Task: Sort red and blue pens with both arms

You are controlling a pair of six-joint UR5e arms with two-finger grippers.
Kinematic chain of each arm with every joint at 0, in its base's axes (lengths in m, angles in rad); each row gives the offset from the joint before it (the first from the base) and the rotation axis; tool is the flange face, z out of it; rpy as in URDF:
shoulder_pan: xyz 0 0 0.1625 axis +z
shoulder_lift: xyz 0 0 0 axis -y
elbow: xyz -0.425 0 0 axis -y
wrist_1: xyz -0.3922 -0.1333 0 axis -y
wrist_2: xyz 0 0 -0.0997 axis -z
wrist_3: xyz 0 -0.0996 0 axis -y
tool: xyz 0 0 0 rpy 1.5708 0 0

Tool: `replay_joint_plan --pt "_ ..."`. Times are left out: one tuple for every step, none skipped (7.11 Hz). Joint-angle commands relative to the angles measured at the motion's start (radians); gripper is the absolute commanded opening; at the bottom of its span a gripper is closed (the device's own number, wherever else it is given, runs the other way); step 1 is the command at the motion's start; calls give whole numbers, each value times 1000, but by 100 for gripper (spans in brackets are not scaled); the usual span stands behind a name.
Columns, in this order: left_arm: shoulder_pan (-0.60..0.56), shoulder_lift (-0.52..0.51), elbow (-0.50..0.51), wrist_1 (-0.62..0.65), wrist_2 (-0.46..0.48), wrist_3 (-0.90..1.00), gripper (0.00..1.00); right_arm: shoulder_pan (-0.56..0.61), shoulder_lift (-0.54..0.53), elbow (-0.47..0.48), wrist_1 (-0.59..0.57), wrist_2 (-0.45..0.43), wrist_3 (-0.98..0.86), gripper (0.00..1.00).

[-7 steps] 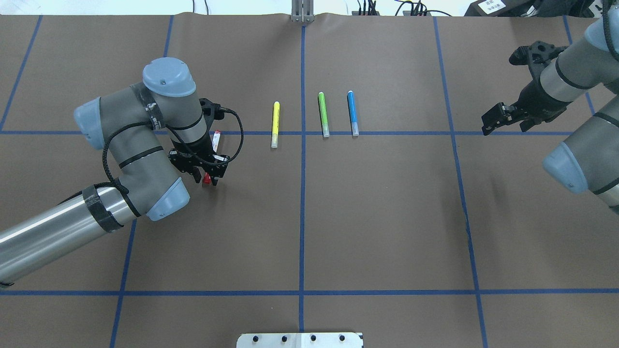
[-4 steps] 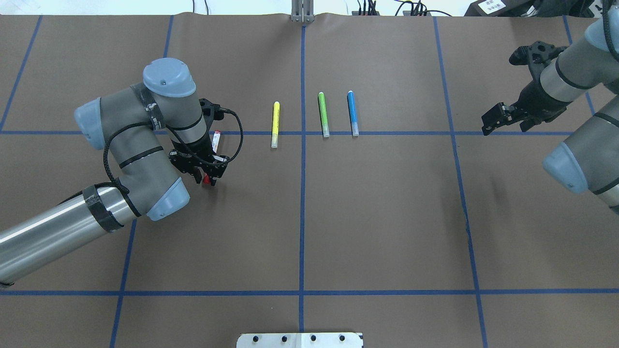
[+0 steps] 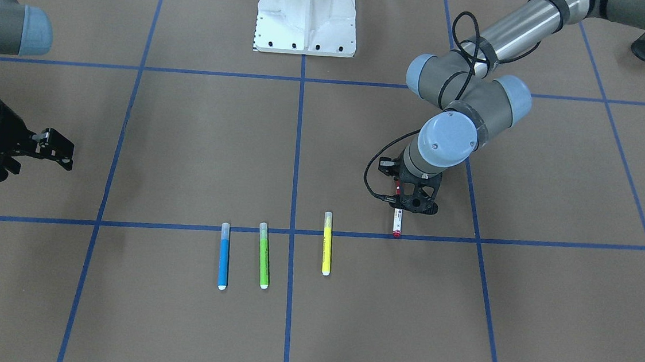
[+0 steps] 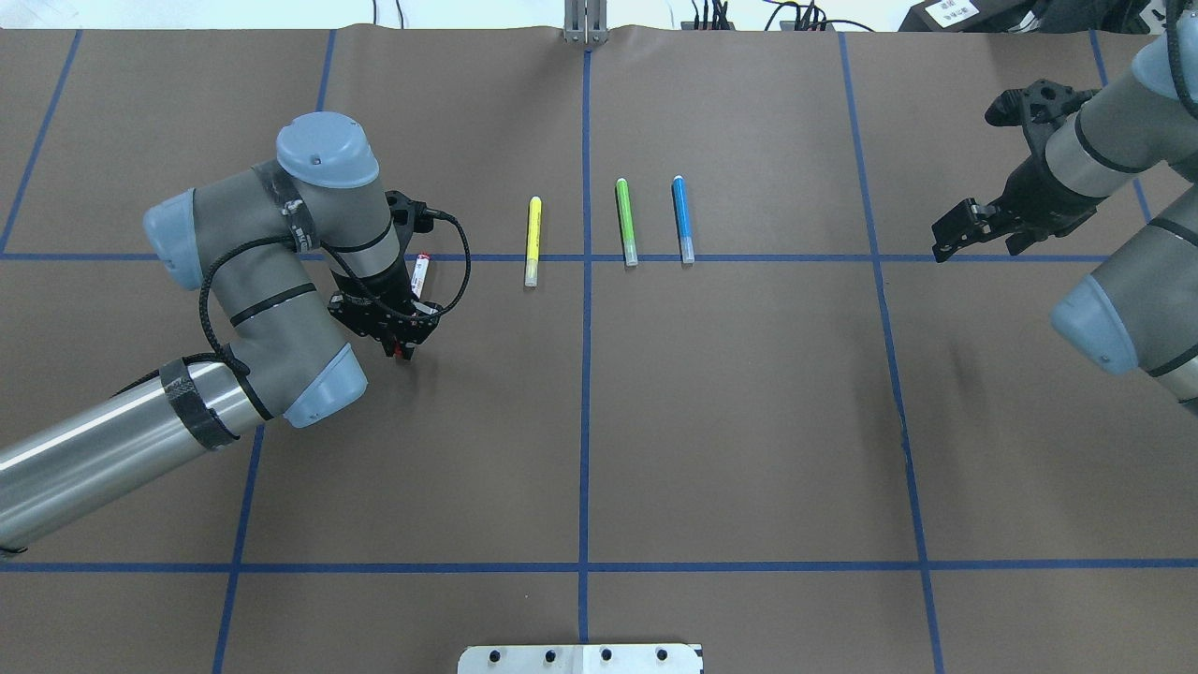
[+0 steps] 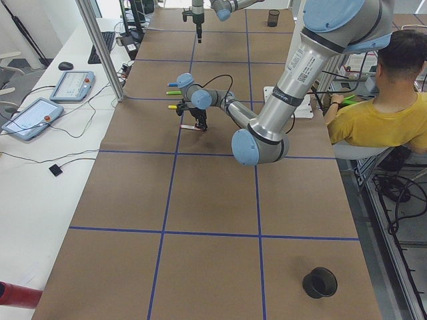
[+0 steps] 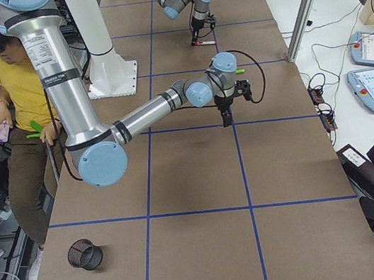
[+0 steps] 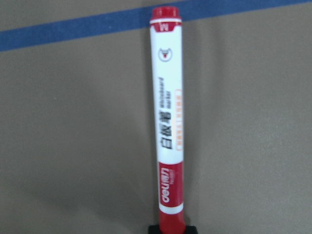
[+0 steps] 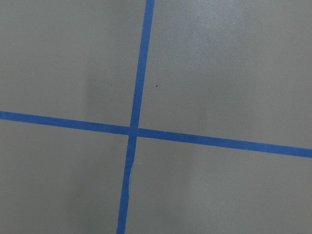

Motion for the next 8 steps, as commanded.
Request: replay_joint_plan --pt "-7 4 -28 3 2 5 0 0 2 1 0 -1 0 99" --pt "-26 10 -60 12 2 5 0 0 2 3 1 -1 0 99" --pt "-55 38 -112 29 0 8 0 0 2 7 1 -1 1 99" --pt "-60 88 -201 90 2 38 0 0 2 9 1 -1 1 99" --pt "-63 111 -302 224 3 131 0 0 2 9 0 -1 1 99" --pt "-75 130 -400 357 6 225 0 0 2 9 0 -1 1 99" --pt "-80 192 -509 466 49 305 0 0 2 9 0 -1 1 99" --pt "-81 269 -609 550 75 395 0 0 2 9 1 -1 0 99"
